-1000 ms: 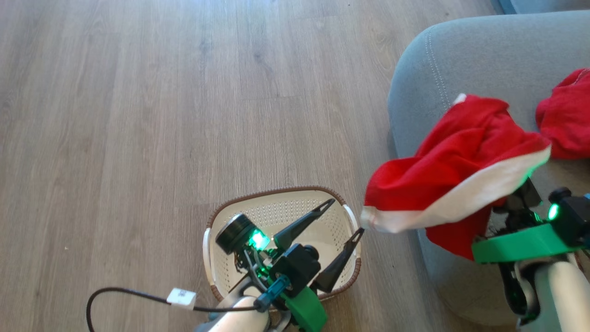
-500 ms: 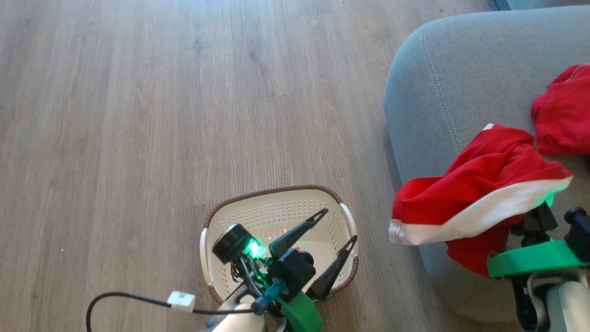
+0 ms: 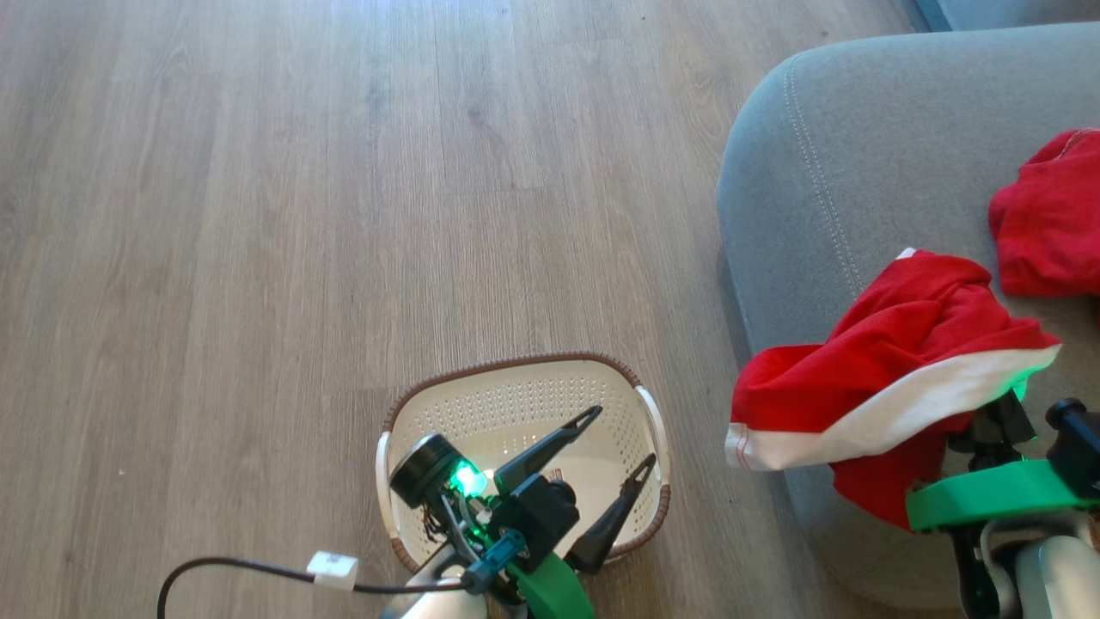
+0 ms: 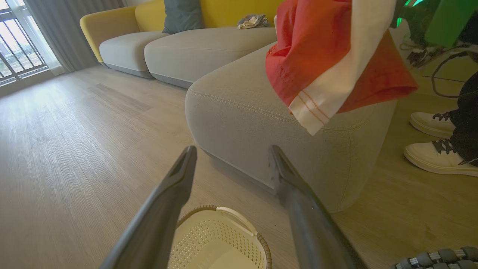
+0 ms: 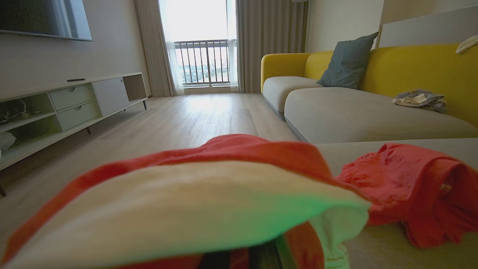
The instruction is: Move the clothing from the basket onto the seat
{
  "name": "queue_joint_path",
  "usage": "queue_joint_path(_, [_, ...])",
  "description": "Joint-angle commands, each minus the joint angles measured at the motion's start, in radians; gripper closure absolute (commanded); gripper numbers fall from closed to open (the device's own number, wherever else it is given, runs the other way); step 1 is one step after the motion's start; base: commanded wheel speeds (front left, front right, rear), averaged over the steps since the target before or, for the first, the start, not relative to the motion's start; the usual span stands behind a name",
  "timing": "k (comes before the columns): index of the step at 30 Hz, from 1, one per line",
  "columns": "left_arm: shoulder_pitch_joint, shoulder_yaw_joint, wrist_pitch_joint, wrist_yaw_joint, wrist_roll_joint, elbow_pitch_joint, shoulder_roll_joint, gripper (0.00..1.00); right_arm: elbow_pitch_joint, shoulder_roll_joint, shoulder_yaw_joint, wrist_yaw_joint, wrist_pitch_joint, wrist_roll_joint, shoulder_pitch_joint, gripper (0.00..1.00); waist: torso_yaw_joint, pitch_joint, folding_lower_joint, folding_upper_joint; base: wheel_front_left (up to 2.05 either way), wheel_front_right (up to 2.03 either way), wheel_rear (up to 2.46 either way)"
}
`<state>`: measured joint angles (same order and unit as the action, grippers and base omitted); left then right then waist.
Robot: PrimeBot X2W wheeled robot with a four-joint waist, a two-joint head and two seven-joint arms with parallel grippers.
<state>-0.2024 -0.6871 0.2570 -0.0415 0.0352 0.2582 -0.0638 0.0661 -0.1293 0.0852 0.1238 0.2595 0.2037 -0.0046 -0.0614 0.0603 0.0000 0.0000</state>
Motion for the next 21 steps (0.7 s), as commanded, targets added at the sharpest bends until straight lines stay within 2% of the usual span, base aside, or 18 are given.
queue_joint_path(1, [-0.018,0.033,0.005,-0.003,-0.002,-0.029,0.009,0.00,-0.035,-0.013,-0.023,0.007,0.002,0.004,-0.017,1.00,0.000,-0.001,0.0000,0.0000,0.00,0.00,0.00])
queue_joint_path(11, [-0.017,0.040,0.005,-0.003,-0.005,-0.035,0.011,0.00,-0.044,-0.023,-0.026,0.007,0.002,0.003,-0.026,1.00,-0.015,0.007,0.0000,0.0000,0.00,0.00,0.00])
queue_joint_path(21, [-0.049,0.037,0.005,-0.009,-0.016,-0.033,0.012,0.00,-0.065,-0.017,-0.012,0.007,0.002,0.002,-0.053,1.00,-0.103,0.055,0.0000,0.0000,0.00,0.00,0.00])
